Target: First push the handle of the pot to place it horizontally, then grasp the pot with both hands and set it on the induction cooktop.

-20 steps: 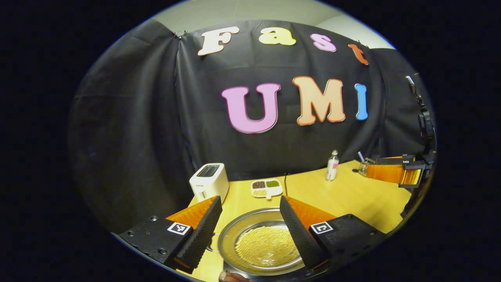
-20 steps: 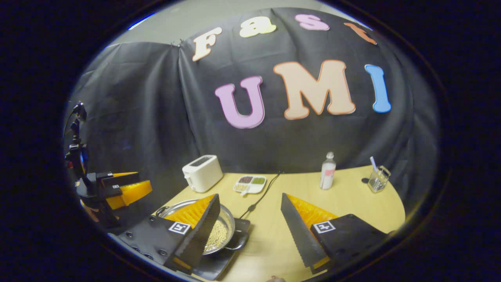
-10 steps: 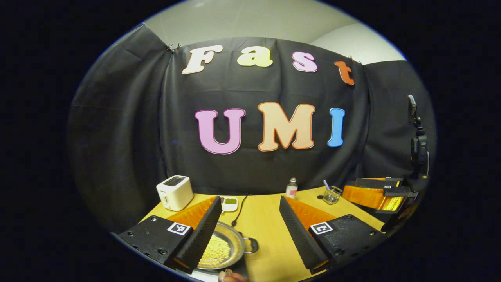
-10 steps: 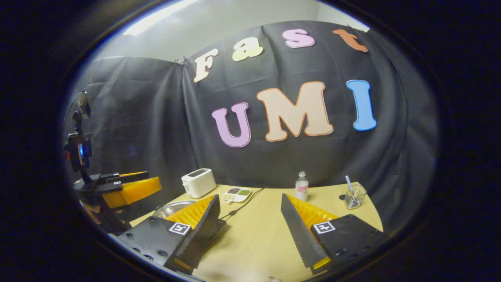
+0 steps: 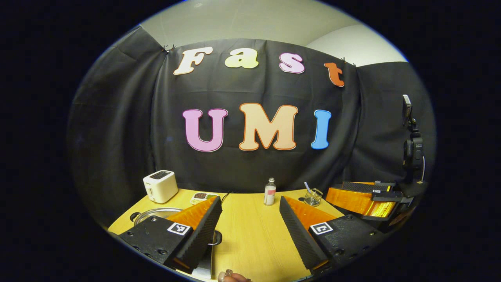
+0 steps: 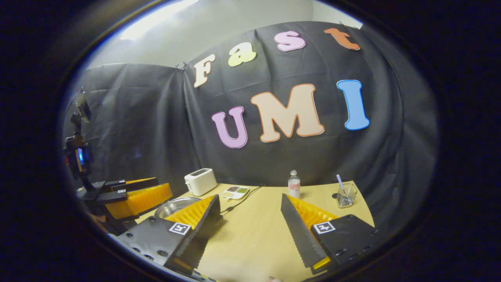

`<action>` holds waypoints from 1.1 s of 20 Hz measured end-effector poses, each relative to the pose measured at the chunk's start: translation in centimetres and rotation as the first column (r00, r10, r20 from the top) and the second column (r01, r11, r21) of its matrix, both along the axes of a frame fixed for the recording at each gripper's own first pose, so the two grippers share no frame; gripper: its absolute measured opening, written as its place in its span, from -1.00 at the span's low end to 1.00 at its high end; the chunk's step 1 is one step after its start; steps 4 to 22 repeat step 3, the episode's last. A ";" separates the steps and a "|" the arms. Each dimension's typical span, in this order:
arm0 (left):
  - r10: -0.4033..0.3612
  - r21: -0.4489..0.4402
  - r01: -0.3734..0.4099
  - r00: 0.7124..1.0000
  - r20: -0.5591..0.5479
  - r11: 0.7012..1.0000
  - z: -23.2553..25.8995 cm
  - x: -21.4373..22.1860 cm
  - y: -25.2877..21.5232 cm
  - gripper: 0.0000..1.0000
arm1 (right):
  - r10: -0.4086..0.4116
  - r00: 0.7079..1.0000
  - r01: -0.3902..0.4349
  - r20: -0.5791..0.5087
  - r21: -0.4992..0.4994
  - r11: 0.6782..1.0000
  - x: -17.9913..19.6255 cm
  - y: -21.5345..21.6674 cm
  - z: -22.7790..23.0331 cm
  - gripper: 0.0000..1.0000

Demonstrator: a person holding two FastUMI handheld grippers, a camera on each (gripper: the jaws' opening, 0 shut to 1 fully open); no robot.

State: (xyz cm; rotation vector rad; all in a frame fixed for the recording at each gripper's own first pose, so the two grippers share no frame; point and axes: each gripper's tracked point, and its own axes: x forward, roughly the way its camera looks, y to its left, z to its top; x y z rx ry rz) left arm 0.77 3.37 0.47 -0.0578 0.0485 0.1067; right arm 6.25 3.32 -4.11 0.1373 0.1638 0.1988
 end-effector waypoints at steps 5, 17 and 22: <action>-0.022 0.008 0.022 1.000 0.007 1.000 0.3 0.2 0.2 0.89 | -0.026 1.000 0.026 -0.012 -0.024 0.999 -0.5 -0.3 -0.6 0.94; -0.022 0.008 0.022 1.000 0.007 1.000 0.3 0.2 0.2 0.89 | -0.026 1.000 0.026 -0.012 -0.024 0.999 -0.5 -0.3 -0.6 0.94; -0.022 0.008 0.022 1.000 0.007 1.000 0.3 0.2 0.2 0.89 | -0.026 1.000 0.026 -0.012 -0.024 0.999 -0.5 -0.3 -0.6 0.94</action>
